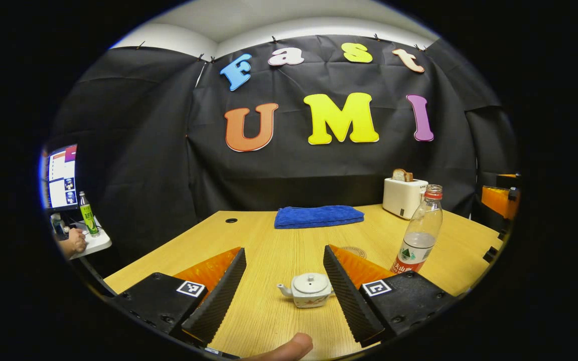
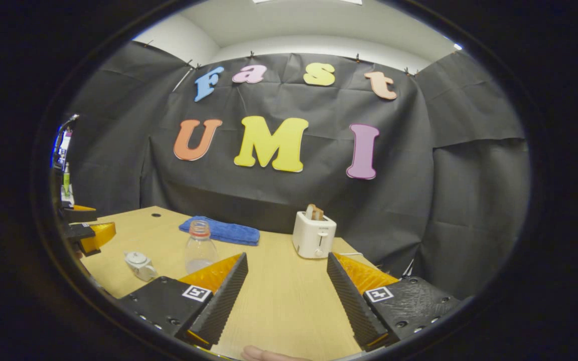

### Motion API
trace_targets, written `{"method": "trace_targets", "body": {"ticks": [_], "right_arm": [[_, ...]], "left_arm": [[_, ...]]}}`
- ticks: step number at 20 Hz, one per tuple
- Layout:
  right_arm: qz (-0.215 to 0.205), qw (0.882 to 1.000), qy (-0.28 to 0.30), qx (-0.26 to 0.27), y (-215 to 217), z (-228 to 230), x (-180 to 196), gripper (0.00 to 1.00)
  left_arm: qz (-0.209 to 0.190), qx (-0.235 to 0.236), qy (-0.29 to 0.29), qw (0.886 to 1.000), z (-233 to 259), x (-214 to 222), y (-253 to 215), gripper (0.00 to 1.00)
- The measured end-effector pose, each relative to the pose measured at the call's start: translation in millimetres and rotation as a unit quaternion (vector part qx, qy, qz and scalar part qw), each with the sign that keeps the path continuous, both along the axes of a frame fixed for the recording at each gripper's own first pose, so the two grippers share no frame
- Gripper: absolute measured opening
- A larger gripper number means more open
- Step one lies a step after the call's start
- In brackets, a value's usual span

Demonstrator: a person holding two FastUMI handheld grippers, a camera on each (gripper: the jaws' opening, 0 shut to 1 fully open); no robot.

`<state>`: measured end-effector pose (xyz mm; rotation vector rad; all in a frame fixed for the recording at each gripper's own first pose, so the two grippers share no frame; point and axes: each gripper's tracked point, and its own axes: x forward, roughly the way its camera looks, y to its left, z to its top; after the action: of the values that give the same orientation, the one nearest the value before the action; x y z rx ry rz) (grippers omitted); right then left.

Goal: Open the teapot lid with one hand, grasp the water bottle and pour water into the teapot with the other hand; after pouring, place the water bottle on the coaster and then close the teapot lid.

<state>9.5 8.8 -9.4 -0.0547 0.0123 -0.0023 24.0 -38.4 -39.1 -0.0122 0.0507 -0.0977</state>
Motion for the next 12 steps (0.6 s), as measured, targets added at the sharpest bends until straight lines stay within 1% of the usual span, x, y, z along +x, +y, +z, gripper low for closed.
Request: {"method": "trace_targets", "body": {"ticks": [4,6,7,8,12], "right_arm": [[-0.016,1.0,-0.001,-0.004,-9.5,0.1,2.3,0.97],[-0.025,1.0,-0.007,0.0,-16.3,2.7,3.5,0.95],[-0.028,1.0,-0.007,0.005,-18.9,3.4,4.9,0.97],[-0.03,0.999,-0.004,0.01,-21.1,0.5,7.7,0.95],[-0.037,0.999,0.012,0.016,-28.1,-8.7,12.1,0.95]], "left_arm": [[-0.028,-0.001,-0.014,1.0,-15.5,17.4,-15.9,0.97],[-0.03,0.0,-0.008,1.0,-29.5,25.3,-20.5,0.98],[-0.034,-0.001,-0.003,0.999,-35.6,28.3,-23.5,0.98],[-0.037,-0.003,0.003,0.999,-42.5,30.1,-26.9,0.98],[-0.031,-0.006,0.004,0.999,-54.6,41.9,-26.0,0.98]]}}
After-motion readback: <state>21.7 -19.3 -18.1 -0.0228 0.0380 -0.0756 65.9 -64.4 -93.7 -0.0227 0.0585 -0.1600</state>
